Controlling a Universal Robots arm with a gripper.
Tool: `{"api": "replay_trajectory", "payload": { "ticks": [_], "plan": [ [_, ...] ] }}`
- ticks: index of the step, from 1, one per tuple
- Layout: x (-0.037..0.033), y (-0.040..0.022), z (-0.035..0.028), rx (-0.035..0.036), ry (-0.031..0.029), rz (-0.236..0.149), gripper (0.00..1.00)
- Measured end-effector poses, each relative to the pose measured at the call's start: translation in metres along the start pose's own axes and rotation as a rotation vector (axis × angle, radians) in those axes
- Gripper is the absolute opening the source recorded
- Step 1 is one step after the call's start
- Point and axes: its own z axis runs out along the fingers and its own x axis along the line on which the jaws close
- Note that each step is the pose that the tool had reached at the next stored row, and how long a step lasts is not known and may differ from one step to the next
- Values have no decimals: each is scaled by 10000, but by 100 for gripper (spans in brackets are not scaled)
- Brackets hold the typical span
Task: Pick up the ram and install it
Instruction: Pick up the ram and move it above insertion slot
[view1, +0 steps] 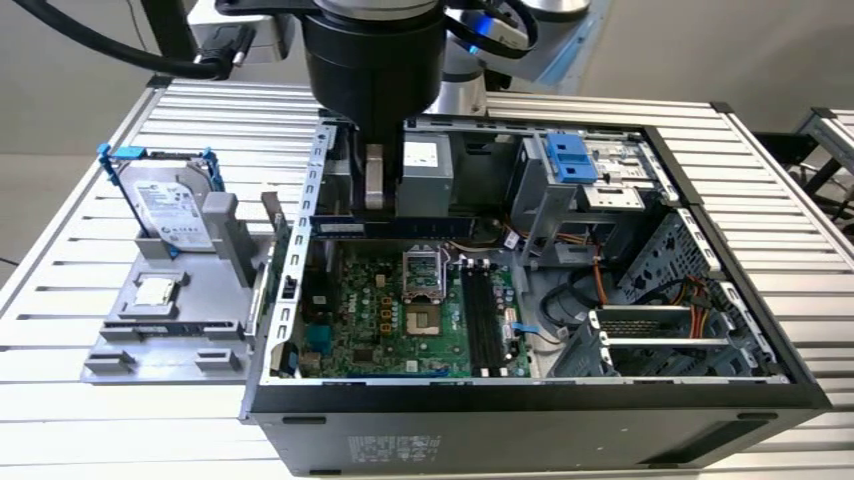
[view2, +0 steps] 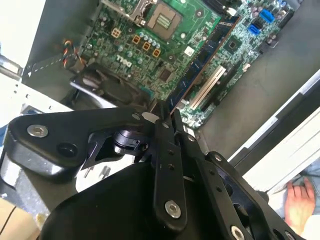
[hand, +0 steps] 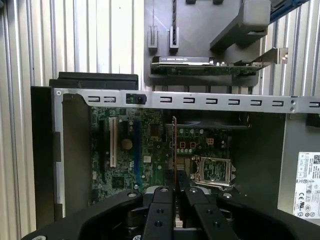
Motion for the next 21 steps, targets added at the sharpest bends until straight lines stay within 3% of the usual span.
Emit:
{"api": "replay_trajectory", "payload": {
  "ticks": [14,21],
  "plan": [
    [-8,-202,1,15,4,617,0],
    [-10,-364,2,18,4,765,0]
  ]
}}
